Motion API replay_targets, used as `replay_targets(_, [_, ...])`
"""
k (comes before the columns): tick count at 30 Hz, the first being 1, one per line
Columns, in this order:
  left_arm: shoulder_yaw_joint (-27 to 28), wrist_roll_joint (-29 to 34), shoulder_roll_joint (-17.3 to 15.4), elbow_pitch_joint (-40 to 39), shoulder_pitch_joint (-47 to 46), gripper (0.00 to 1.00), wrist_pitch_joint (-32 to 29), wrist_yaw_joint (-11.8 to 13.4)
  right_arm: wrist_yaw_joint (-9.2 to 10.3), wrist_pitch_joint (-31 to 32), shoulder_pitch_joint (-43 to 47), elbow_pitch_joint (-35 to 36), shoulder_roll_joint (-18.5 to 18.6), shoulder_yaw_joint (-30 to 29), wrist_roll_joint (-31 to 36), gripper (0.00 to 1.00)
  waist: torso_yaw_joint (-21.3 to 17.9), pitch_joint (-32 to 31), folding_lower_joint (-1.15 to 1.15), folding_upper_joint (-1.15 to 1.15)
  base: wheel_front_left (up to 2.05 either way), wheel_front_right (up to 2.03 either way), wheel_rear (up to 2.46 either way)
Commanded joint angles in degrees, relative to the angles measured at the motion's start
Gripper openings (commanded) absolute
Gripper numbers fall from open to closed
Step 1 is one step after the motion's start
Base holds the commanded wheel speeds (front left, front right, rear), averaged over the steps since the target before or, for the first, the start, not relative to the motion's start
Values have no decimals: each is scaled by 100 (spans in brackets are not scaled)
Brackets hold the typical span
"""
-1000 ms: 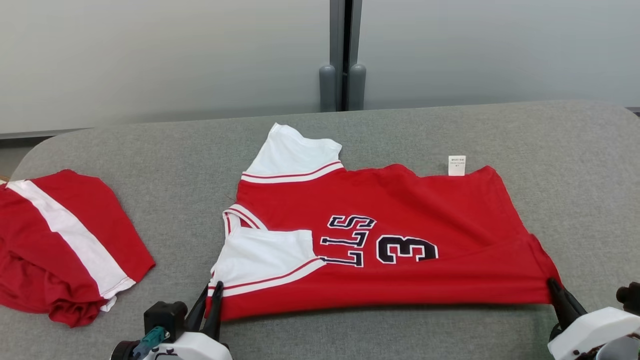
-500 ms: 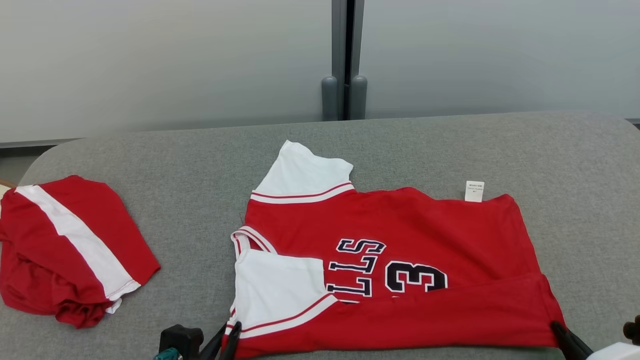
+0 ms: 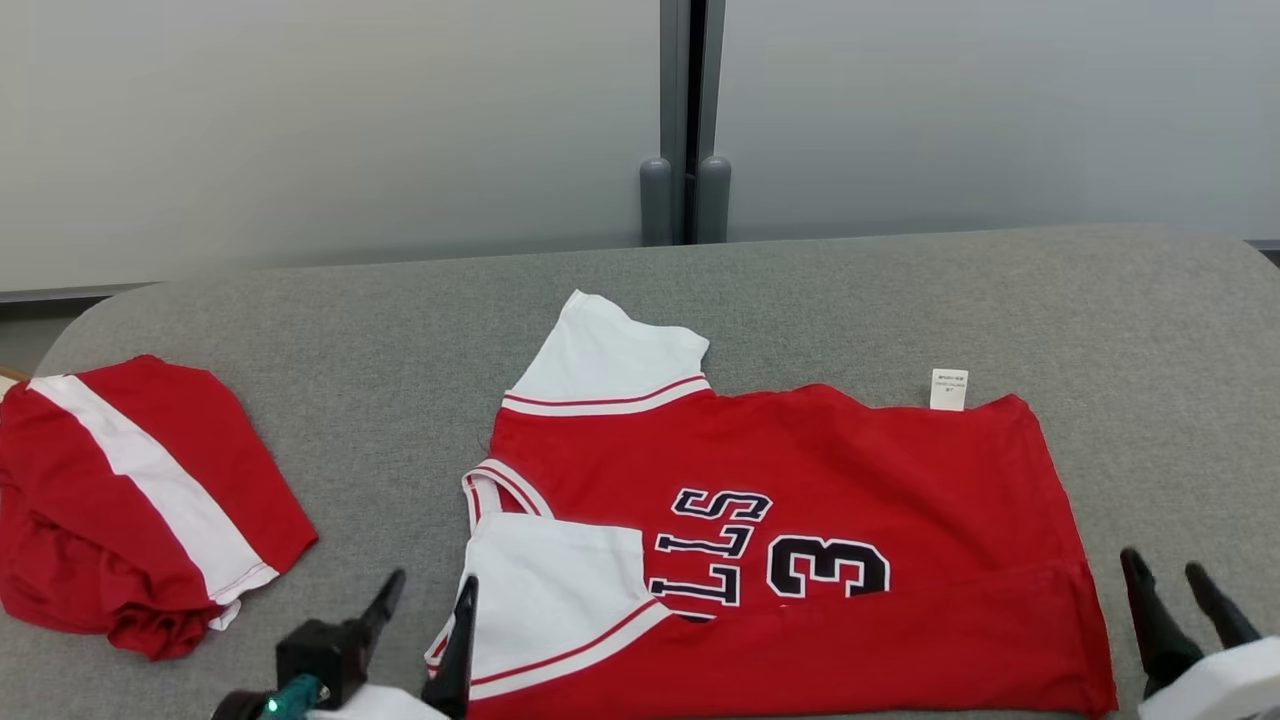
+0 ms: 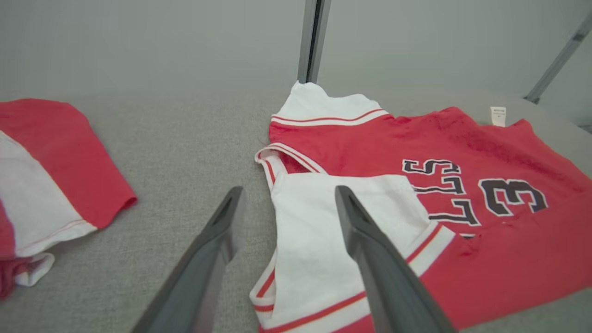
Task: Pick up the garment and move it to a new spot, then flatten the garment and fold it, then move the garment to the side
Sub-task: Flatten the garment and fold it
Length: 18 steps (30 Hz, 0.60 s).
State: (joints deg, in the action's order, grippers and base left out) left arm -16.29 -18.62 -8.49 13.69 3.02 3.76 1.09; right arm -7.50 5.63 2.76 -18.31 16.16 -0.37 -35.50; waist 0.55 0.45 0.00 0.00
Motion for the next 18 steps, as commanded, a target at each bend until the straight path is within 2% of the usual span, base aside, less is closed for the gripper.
replay_targets(1, [119, -91, 62, -80, -227, 100, 298, 17, 2, -331, -177, 169, -43, -29, 111, 100, -14, 44, 0, 0, 0, 0, 0])
replay_targets(4, [362, -443, 261, -57, -456, 100, 842, -93, 2, -1133, -373, 539, -62, 152, 113, 100, -37, 139, 0, 0, 0, 0, 0])
replay_targets(7, [546, -748, 416, 100, -800, 100, 1062, -233, 2, -1777, -487, 482, 64, 400, 453, 100, -42, 244, 0, 0, 0, 0, 0])
replay_targets(12, [582, -662, 497, 432, -1346, 100, 1146, -260, 1, -2033, -782, 262, 51, 594, 685, 100, -117, 487, 0, 0, 0, 0, 0])
replay_targets(18, [437, -158, 454, 1123, -2264, 100, 1098, -47, 1, -2078, -1364, 201, 14, 778, 1012, 100, -356, 1159, 0, 0, 0, 0, 0])
